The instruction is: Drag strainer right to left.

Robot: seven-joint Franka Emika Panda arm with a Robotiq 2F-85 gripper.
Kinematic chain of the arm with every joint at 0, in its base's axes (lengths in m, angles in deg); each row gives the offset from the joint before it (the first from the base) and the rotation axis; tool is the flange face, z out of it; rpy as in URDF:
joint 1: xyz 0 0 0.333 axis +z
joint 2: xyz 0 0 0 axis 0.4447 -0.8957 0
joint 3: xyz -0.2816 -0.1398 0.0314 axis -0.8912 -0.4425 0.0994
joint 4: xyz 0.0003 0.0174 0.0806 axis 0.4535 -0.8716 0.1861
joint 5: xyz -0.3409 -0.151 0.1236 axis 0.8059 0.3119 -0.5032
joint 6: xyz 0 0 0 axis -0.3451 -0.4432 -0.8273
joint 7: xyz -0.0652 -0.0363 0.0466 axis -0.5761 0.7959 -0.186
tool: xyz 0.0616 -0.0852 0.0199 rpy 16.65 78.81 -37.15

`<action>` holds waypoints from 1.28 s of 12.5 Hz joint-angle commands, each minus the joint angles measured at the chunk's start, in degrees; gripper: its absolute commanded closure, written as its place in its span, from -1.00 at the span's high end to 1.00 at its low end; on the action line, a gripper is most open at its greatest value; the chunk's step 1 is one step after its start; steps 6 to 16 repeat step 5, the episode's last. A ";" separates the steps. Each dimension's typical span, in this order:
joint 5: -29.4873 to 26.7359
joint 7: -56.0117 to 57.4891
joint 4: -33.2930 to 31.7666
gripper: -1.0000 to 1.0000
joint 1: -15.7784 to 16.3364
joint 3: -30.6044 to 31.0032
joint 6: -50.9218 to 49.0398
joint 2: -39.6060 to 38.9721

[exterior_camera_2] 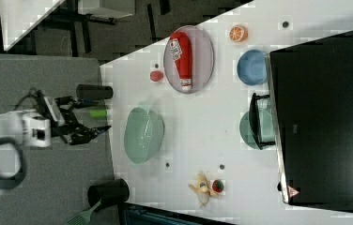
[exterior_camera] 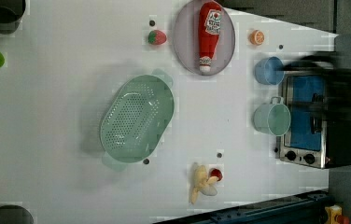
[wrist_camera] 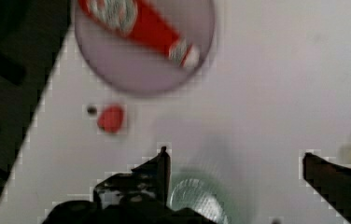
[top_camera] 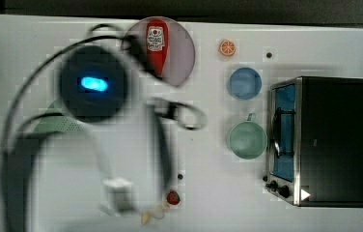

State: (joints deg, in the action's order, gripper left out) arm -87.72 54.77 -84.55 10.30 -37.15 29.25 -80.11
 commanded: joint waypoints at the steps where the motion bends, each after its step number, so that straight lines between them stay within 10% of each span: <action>1: 5.30 16.67 -0.24 1.00 -2.68 -8.25 -7.16 3.54; 16: 11.70 20.25 -0.36 1.00 -2.75 -10.73 -12.34 10.28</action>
